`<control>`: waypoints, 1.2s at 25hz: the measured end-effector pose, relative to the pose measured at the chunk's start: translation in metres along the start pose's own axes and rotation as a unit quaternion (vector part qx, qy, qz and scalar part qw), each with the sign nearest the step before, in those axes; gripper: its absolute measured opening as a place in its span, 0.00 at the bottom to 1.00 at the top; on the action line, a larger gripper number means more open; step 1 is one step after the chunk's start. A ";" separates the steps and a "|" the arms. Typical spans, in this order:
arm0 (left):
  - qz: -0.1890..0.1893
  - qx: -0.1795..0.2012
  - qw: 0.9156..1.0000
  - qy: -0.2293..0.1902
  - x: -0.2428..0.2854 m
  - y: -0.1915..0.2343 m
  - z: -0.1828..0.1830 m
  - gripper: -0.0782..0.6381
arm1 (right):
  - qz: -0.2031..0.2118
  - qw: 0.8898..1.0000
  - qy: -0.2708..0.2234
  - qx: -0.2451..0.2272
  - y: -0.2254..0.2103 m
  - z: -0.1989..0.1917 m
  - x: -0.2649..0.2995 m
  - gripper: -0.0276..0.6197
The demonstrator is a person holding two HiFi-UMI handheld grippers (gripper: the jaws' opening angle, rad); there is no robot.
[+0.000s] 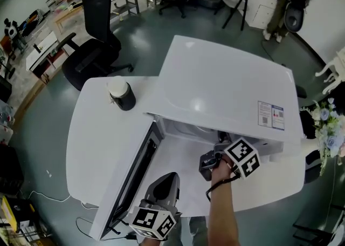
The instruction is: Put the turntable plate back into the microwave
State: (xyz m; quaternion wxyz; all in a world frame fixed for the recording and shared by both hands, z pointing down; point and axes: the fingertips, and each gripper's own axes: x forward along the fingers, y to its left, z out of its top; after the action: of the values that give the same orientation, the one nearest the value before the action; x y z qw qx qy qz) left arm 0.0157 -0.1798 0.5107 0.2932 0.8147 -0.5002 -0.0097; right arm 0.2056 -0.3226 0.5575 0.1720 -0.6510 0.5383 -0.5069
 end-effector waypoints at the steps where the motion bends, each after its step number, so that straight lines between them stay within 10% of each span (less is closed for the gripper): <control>1: 0.000 -0.001 1.000 0.001 0.000 0.000 -0.001 0.11 | -0.001 1.000 0.001 -0.001 0.000 0.000 0.000 0.24; 30: -0.013 -0.008 1.000 0.000 -0.010 -0.010 -0.004 0.11 | -0.053 0.991 0.055 -0.110 -0.005 -0.006 -0.004 0.32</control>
State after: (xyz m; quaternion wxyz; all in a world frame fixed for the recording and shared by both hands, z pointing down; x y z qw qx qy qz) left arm 0.0203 -0.1658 0.5063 0.2993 0.8188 -0.4896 -0.0178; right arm 0.2039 -0.3155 0.5625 0.0422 -0.6643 0.5645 -0.4881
